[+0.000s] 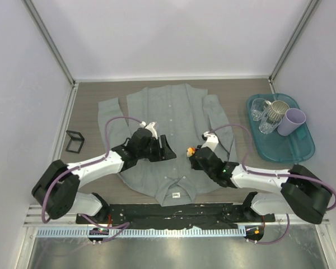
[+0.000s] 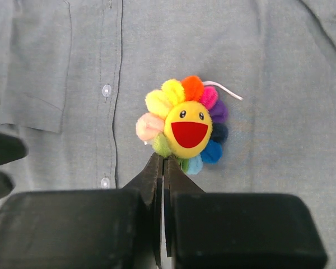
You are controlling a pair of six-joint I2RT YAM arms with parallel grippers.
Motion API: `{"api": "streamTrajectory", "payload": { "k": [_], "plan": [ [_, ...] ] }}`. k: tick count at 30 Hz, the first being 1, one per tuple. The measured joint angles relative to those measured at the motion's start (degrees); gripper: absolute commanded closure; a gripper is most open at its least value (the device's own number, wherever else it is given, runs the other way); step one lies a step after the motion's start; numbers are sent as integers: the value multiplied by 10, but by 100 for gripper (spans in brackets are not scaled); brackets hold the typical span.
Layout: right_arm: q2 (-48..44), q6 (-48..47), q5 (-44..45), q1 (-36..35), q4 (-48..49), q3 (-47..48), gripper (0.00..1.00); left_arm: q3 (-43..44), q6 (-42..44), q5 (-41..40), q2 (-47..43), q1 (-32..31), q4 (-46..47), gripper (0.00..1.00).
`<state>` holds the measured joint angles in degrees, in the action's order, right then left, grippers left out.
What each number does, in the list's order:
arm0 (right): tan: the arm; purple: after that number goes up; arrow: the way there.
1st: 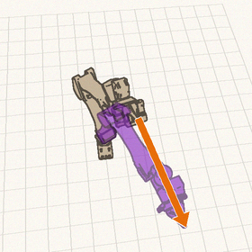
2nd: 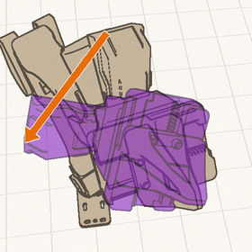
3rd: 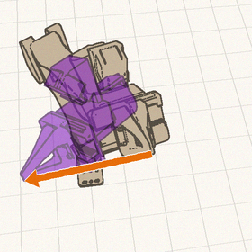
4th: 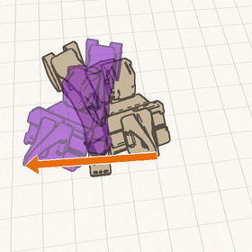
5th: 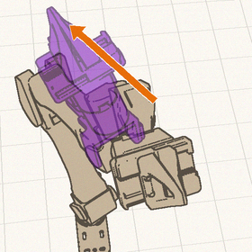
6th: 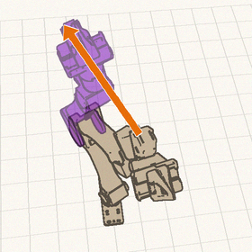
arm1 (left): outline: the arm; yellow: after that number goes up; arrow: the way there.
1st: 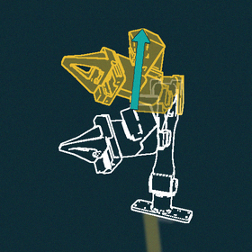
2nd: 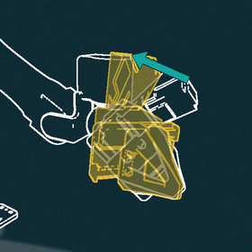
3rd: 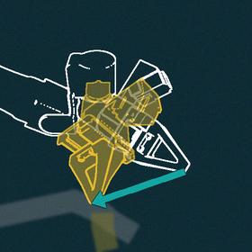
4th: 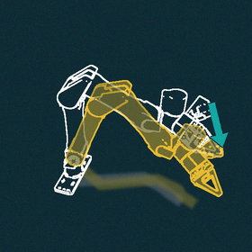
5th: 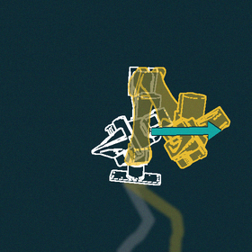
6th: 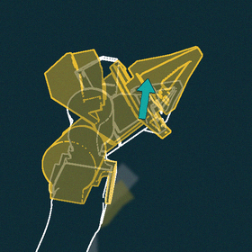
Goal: Remove the brooch from the garment
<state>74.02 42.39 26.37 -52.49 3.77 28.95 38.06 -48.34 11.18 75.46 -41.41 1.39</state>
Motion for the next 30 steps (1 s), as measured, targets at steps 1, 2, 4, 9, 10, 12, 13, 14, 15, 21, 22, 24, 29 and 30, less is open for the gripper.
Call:
{"api": "streamTrajectory", "payload": {
  "k": [1,2,4,9,10,12,13,14,15,21,22,24,29,30],
  "plan": [
    [-19,10,-10,7,31,-25,99,3,-5,3,16,-3,9,38],
    [-40,19,-21,14,60,-53,99,5,-8,6,29,-5,19,39],
    [-79,40,-41,34,117,-111,99,6,-13,11,47,-9,38,41],
    [-131,86,-83,88,189,-186,99,23,-26,29,97,-15,92,53],
    [-136,90,-87,93,194,-190,99,26,-28,31,105,-16,99,55],
    [-145,102,-95,99,203,-199,99,38,-28,41,128,-18,118,59],
    [-147,107,-98,101,207,-202,98,43,-28,45,138,-18,124,61],
    [-148,110,-100,101,208,-204,98,48,-29,49,147,-19,130,62],
    [-148,115,-103,102,210,-205,98,53,-29,54,158,-19,136,62],
    [-144,117,-111,102,212,-203,99,75,-30,74,202,-23,158,62],
    [-141,111,-112,102,204,-198,99,76,-30,76,207,-23,160,62],
    [-129,86,-114,102,183,-173,99,77,-34,79,210,-24,163,62],
    [-81,10,-119,103,113,-69,94,65,-38,75,207,-25,190,58],
    [-56,-9,-120,103,94,-33,91,56,-39,72,203,-25,195,56]
  ]
}}
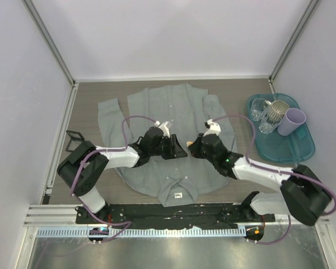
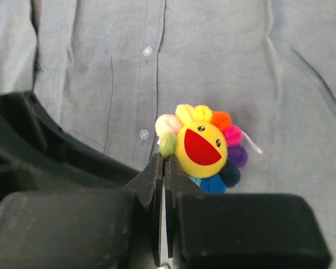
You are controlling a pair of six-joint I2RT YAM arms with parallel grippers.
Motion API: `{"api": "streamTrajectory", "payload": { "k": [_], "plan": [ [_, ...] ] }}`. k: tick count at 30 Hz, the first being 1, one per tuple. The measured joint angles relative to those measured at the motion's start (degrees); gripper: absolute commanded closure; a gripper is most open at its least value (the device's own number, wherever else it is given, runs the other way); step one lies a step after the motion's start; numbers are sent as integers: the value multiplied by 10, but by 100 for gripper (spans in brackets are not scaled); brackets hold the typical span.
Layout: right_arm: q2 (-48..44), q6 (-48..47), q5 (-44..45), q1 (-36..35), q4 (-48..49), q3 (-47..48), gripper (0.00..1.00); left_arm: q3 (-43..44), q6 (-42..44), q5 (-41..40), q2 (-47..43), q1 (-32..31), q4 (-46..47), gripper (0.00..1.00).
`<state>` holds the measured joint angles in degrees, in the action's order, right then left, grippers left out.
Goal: Remove the brooch from the garment
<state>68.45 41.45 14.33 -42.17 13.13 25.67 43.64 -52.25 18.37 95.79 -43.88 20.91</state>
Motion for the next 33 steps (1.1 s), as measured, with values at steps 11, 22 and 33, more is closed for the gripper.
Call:
{"api": "streamTrajectory", "payload": {
  "k": [11,22,33],
  "plan": [
    [174,-82,-50,13,-209,230,45,-51,6,-11,-70,0,-1,47],
    [22,-31,-96,91,-279,153,49,49,19,44,14,0,-24,68],
    [65,-28,-226,156,-218,95,53,99,15,58,127,12,-23,76]
  ]
}}
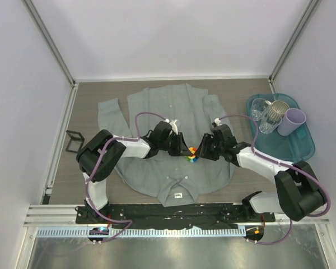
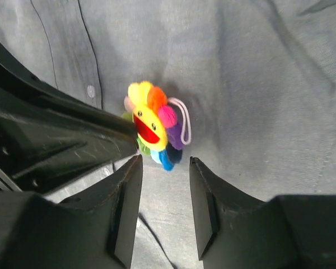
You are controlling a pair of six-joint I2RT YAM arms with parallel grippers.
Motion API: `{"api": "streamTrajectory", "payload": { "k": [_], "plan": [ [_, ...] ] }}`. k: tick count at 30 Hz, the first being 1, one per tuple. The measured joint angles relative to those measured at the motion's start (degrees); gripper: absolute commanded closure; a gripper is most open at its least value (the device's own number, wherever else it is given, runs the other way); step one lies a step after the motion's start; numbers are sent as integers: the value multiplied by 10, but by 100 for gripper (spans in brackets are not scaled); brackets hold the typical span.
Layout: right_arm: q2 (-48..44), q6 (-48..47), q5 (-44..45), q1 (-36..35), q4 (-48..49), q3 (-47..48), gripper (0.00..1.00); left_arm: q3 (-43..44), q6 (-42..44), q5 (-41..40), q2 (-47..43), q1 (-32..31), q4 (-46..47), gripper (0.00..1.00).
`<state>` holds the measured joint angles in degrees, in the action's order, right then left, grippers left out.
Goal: Remove the brooch from the garment
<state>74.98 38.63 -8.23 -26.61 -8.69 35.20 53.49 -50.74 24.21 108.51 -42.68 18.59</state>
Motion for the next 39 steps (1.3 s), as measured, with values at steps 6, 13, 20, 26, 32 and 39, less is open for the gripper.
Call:
{"api": "streamTrajectory", "payload": {
  "k": [6,13,20,26,32,39],
  "plan": [
    [38,0,-56,1,63,-34,52,1,2,-7,9,18,-3,79],
    [52,-21,-70,1,95,-37,52,1,2,-11,15,21,-2,80],
    [60,-58,-69,1,111,-13,53,1,30,-42,-20,21,-65,59],
    [68,-69,-103,1,142,6,55,-27,39,-67,-97,22,-92,41],
    [92,-68,-130,-19,161,22,55,-71,32,-83,-184,23,-85,38],
    [118,-57,-140,-43,180,43,55,-95,13,-86,-198,23,-59,48]
  ]
}}
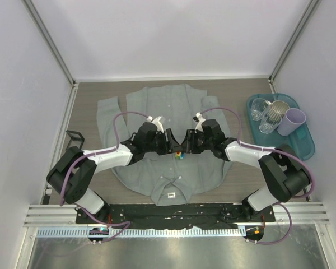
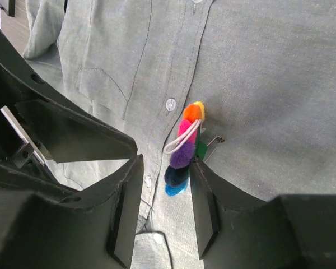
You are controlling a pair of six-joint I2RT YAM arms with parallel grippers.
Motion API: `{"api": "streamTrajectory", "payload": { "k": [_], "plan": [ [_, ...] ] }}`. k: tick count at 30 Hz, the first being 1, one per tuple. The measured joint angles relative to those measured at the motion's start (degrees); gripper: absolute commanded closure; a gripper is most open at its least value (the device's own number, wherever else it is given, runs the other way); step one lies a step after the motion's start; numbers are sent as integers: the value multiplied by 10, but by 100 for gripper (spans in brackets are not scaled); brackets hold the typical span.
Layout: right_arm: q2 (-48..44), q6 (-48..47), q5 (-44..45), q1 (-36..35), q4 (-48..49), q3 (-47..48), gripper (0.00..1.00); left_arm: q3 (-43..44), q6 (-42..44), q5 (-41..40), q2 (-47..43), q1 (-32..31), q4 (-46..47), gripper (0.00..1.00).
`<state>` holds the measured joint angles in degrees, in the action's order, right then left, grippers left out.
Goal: Remove the brooch from the garment
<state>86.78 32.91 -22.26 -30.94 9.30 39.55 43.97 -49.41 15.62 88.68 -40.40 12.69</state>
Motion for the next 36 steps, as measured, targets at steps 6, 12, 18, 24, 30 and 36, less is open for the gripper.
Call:
{"api": "streamTrajectory", "payload": {
  "k": [6,12,18,24,30,36],
  "plan": [
    [1,-1,21,-13,-3,1,57,-8,-47,-5,8,0,9,49],
    [3,-7,35,-14,-2,1,70,20,-130,-33,27,-1,-42,46],
    [3,-24,27,-23,4,1,90,29,-211,-72,29,-1,-92,39],
    [1,-42,36,-22,11,-3,99,49,-271,-75,39,-2,-123,37],
    [0,-45,22,-26,23,-15,99,59,-298,-97,51,-2,-125,39],
    [0,-40,-1,-35,47,-24,93,74,-288,-103,79,-1,-116,62]
  ]
}}
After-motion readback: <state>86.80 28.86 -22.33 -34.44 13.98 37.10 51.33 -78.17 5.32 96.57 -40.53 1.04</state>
